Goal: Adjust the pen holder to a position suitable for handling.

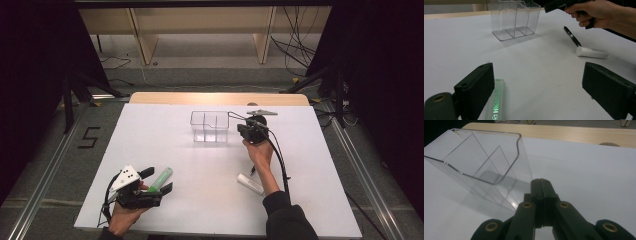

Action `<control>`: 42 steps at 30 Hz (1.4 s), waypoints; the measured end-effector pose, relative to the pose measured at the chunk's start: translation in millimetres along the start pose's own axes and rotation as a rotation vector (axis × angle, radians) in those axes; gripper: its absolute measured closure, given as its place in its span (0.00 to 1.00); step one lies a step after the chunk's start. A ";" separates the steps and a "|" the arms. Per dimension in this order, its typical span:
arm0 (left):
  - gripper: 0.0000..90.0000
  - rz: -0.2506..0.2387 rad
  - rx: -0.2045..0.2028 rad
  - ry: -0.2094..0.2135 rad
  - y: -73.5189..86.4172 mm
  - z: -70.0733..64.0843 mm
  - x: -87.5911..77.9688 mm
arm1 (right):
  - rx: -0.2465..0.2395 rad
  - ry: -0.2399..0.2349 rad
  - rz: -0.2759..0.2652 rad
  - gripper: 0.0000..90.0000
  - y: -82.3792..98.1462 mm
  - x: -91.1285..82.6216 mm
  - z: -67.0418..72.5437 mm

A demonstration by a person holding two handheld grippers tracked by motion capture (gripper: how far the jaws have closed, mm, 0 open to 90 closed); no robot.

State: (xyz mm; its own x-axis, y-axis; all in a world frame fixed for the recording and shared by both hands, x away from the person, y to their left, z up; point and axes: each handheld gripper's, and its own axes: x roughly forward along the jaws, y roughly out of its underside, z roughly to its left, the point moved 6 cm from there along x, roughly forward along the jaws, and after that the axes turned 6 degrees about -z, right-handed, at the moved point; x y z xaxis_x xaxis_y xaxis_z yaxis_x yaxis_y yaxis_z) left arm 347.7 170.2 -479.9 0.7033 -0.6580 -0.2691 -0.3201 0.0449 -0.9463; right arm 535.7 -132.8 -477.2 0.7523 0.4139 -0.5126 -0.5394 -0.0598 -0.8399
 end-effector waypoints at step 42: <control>0.11 0.034 -0.020 -0.055 2.1 8.2 0.8 | -0.037 -0.011 0.107 1.00 -1.1 51.7 37.1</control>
State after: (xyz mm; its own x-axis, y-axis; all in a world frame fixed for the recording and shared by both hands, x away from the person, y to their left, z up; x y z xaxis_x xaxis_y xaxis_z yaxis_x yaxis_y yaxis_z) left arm 352.8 175.9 -483.6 0.7253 -0.6141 -0.3112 -0.3567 0.0513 -0.9328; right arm 561.2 -77.7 -496.2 0.6868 0.4134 -0.5978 -0.6019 -0.1374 -0.7866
